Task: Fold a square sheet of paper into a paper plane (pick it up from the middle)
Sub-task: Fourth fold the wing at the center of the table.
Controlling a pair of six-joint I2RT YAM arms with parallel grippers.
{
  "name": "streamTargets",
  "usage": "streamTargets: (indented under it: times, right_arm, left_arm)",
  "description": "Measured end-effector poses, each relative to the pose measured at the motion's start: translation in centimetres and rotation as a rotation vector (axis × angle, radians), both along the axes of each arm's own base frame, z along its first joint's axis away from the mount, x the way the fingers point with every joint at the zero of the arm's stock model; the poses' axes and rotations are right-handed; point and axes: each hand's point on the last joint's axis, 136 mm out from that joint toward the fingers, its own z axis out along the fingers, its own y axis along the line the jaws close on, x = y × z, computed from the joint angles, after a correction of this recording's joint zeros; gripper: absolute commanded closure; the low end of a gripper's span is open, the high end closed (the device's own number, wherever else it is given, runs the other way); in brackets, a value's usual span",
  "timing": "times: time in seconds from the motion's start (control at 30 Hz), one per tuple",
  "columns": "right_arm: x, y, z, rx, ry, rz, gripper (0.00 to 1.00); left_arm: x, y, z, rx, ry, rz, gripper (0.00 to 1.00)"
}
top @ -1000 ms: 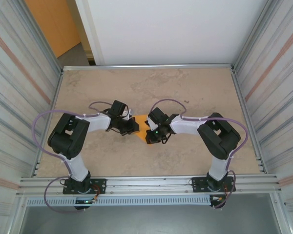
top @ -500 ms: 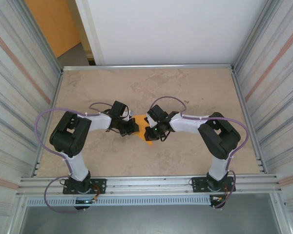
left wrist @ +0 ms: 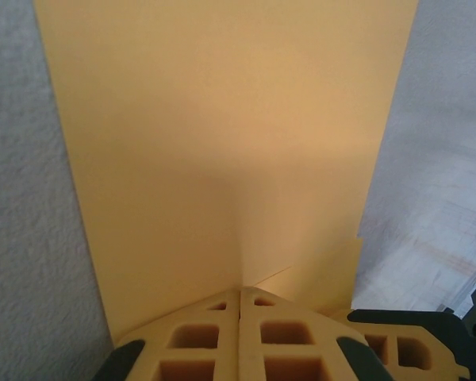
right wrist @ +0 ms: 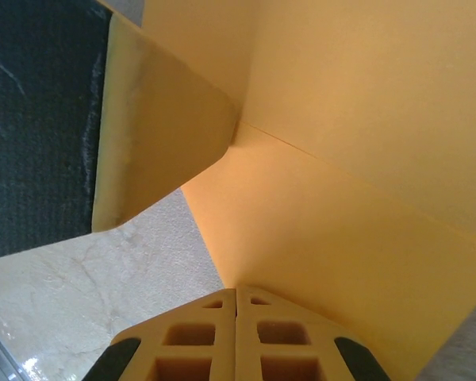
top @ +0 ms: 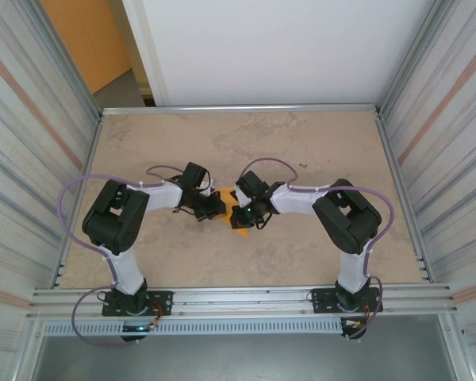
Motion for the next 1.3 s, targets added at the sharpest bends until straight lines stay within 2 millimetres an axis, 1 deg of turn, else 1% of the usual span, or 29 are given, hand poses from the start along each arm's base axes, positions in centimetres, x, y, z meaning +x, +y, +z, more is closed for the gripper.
streamTargets:
  times: [0.17, 0.53, 0.67, 0.73, 0.83, 0.93, 1.0, 1.1, 1.13, 1.2, 1.3]
  right_arm:
    - [-0.6, -0.5, 0.0, 0.038, -0.027, -0.004, 0.98]
    - [-4.1, -4.0, -0.2, 0.033, -0.015, -0.015, 0.98]
    - [-4.9, -5.5, 0.0, 0.008, 0.008, -0.034, 0.95]
    - [-5.0, -6.0, 0.2, -0.005, 0.019, -0.06, 0.92]
    - [-4.2, -5.8, 1.4, 0.005, -0.002, -0.1, 0.85]
    - [-2.4, -4.8, 3.0, 0.035, -0.038, -0.151, 0.77]
    - [-1.2, -4.1, 4.1, 0.062, -0.067, -0.185, 0.74]
    - [0.5, -2.9, 5.1, 0.095, -0.095, -0.222, 0.73]
    - [1.0, -2.5, 5.2, 0.102, -0.095, -0.232, 0.73]
    - [1.7, -1.9, 5.0, 0.104, -0.094, -0.241, 0.72]
    - [2.5, -1.3, 4.1, 0.092, -0.082, -0.247, 0.71]
  left_arm:
    - [-0.1, 0.0, -0.1, 0.009, 0.018, -0.003, 1.0]
    - [0.0, 0.1, -0.1, -0.006, 0.038, -0.001, 0.99]
    - [0.0, -0.1, 0.0, -0.014, 0.041, -0.004, 0.96]
    - [0.0, -0.1, 0.2, -0.014, 0.044, -0.003, 0.94]
    - [0.4, -0.2, 0.4, -0.013, 0.04, 0.006, 0.87]
    - [1.0, -0.2, 1.3, -0.017, 0.023, 0.029, 0.74]
    - [1.5, -0.1, 2.6, -0.026, -0.004, 0.055, 0.67]
    - [2.3, 0.5, 4.8, -0.056, -0.059, 0.102, 0.58]
    - [2.6, 1.0, 5.3, -0.066, -0.075, 0.126, 0.56]
    - [2.7, 2.0, 5.7, -0.081, -0.087, 0.167, 0.54]
    - [2.4, 3.5, 4.8, -0.078, -0.062, 0.216, 0.53]
